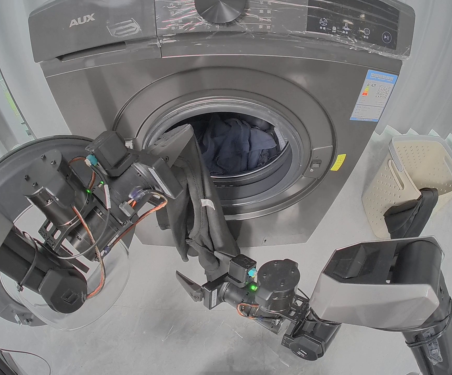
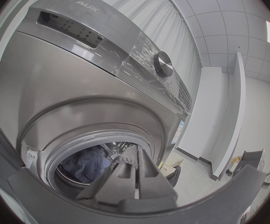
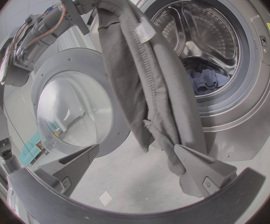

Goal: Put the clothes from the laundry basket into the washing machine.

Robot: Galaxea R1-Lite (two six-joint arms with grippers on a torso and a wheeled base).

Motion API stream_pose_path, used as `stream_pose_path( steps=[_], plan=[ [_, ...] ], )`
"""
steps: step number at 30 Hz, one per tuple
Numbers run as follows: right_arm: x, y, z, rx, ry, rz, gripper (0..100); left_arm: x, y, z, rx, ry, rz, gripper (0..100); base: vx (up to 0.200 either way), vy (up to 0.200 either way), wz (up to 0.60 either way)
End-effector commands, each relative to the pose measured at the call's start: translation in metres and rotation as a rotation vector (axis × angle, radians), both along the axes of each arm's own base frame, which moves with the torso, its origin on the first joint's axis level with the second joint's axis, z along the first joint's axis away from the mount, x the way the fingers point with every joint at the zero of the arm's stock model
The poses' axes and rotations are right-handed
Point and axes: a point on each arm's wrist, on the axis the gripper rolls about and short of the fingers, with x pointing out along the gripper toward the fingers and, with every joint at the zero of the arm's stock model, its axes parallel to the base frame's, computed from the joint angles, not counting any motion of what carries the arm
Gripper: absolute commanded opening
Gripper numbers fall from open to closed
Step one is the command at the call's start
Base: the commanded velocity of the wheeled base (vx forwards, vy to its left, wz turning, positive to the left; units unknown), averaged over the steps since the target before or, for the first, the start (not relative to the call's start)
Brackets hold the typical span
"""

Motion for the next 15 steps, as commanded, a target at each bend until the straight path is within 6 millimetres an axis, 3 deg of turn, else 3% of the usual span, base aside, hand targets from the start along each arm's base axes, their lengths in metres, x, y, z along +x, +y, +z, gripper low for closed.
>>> stream_pose_path(
  steps=[1, 7, 15],
  plan=[
    [0.006, 0.002, -0.003, 0.006, -0.006, -0.006, 100, 0.000, 0.000, 0.000, 0.000, 0.000, 0.000, 0, 0.000, 0.000, 0.00],
    [0.024, -0.003, -0.021, -0.012, -0.003, -0.035, 100, 0.000, 0.000, 0.000, -0.002, -0.001, -0.002, 0, 0.000, 0.000, 0.00],
    [0.044, -0.010, -0.026, -0.013, -0.020, -0.068, 100, 0.000, 0.001, 0.001, -0.002, -0.002, -0.001, 0, 0.000, 0.000, 0.00]
  ],
)
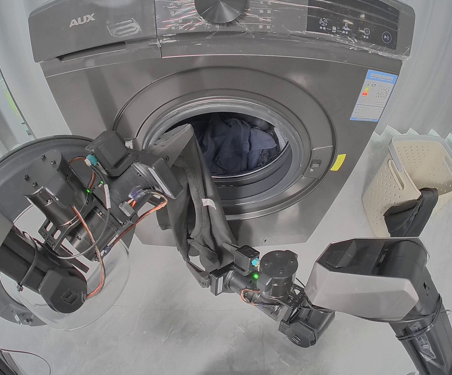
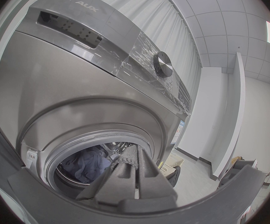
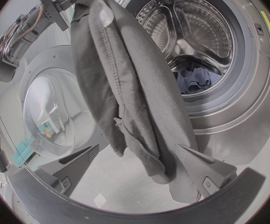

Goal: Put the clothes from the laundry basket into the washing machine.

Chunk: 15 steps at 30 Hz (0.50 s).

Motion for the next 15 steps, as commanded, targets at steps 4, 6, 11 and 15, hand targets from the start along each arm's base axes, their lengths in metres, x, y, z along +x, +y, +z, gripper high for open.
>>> stream_pose_path(
  steps=[4, 6, 11, 15],
  plan=[
    [0.009, -0.001, -0.007, -0.001, -0.004, -0.013, 100, -0.001, 0.000, 0.000, -0.001, 0.000, 0.000, 0, 0.000, 0.000, 0.00],
    [0.010, 0.001, -0.007, 0.003, -0.009, -0.013, 100, -0.001, 0.000, 0.000, -0.001, 0.000, 0.000, 0, 0.000, 0.000, 0.00],
    [0.016, 0.001, -0.009, 0.010, -0.015, -0.024, 100, -0.001, 0.001, 0.002, -0.003, -0.004, 0.001, 0, 0.000, 0.000, 0.00],
    [0.021, 0.001, -0.008, 0.019, -0.025, -0.031, 0, -0.001, 0.001, 0.002, -0.003, -0.004, 0.000, 0, 0.000, 0.000, 0.00]
  ],
)
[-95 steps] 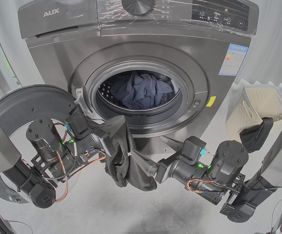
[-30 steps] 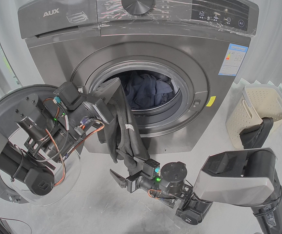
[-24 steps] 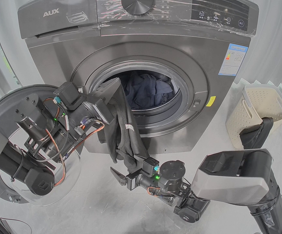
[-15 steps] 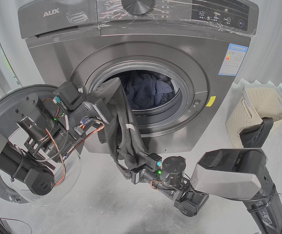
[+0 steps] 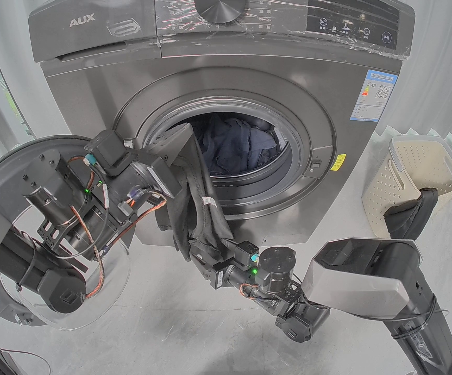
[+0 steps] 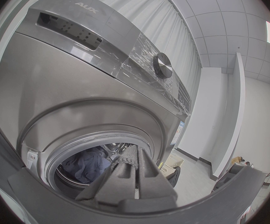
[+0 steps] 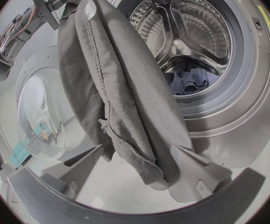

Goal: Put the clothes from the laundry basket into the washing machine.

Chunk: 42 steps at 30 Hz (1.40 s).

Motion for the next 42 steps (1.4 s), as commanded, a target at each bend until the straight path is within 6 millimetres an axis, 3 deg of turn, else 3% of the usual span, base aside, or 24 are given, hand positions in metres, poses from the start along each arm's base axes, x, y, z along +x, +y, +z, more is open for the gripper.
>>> stream_pose_path(
  steps=[1, 8, 14, 20, 24, 31, 42],
  plan=[
    [0.004, 0.000, -0.002, 0.005, -0.005, -0.006, 0, 0.000, 0.001, 0.001, -0.001, -0.002, 0.001, 0, 0.000, 0.000, 0.00],
    [0.007, -0.006, 0.003, 0.017, -0.015, -0.023, 0, 0.002, 0.003, -0.003, 0.005, 0.011, 0.012, 0, 0.000, 0.000, 0.00],
    [-0.016, -0.027, 0.029, -0.008, 0.015, -0.020, 0, 0.010, 0.011, -0.008, 0.013, 0.025, 0.042, 0, 0.000, 0.000, 0.00],
    [-0.062, -0.058, 0.088, 0.007, 0.000, 0.014, 0, 0.015, 0.017, -0.012, 0.019, 0.039, 0.066, 0, 0.000, 0.000, 0.00],
    [-0.086, -0.081, 0.114, 0.014, -0.015, 0.029, 0, 0.015, 0.019, -0.012, 0.019, 0.040, 0.074, 0, 0.000, 0.000, 0.00],
    [-0.099, -0.126, 0.145, 0.047, -0.061, -0.051, 0, 0.013, 0.028, -0.017, 0.021, 0.067, 0.092, 0, 0.000, 0.000, 0.00],
    [-0.105, -0.137, 0.153, 0.068, -0.072, -0.069, 0, 0.004, 0.030, -0.015, 0.026, 0.063, 0.089, 0, 0.000, 0.000, 0.00]
  ],
)
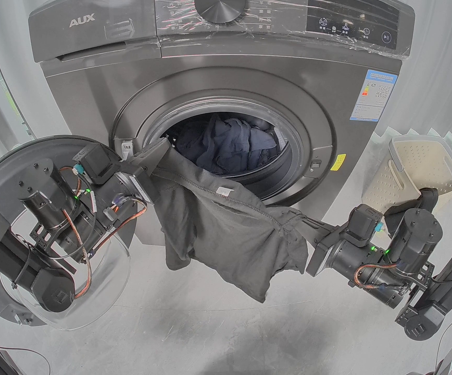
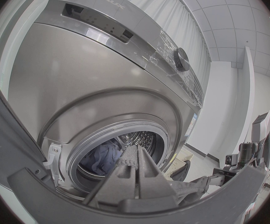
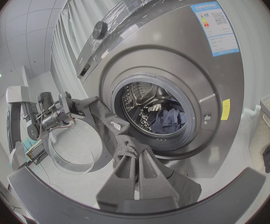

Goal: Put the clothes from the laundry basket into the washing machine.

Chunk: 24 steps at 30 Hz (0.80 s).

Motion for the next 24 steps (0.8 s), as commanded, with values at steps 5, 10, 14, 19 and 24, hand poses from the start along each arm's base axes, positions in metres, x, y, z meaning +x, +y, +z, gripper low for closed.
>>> stream_pose_path(
  steps=[5, 10, 14, 19, 24],
  plan=[
    [0.001, -0.005, 0.014, 0.038, -0.038, -0.018, 0, -0.006, 0.002, 0.005, -0.006, -0.014, -0.002, 0, 0.000, 0.000, 0.00],
    [0.022, -0.012, 0.034, 0.095, -0.115, -0.082, 0, -0.010, 0.003, 0.005, 0.002, -0.013, 0.002, 0, 0.000, 0.000, 0.00],
    [0.023, -0.012, 0.050, 0.137, -0.170, -0.085, 0, -0.018, 0.007, 0.004, 0.010, -0.003, -0.002, 0, 0.000, 0.000, 0.00],
    [0.018, -0.016, 0.071, 0.181, -0.230, -0.092, 0, -0.030, 0.014, 0.009, 0.012, -0.019, -0.003, 0, 0.000, 0.000, 0.00],
    [0.019, -0.019, 0.075, 0.189, -0.244, -0.100, 0, -0.033, 0.015, 0.006, 0.040, -0.019, 0.004, 0, 0.000, 0.000, 0.00]
  ],
)
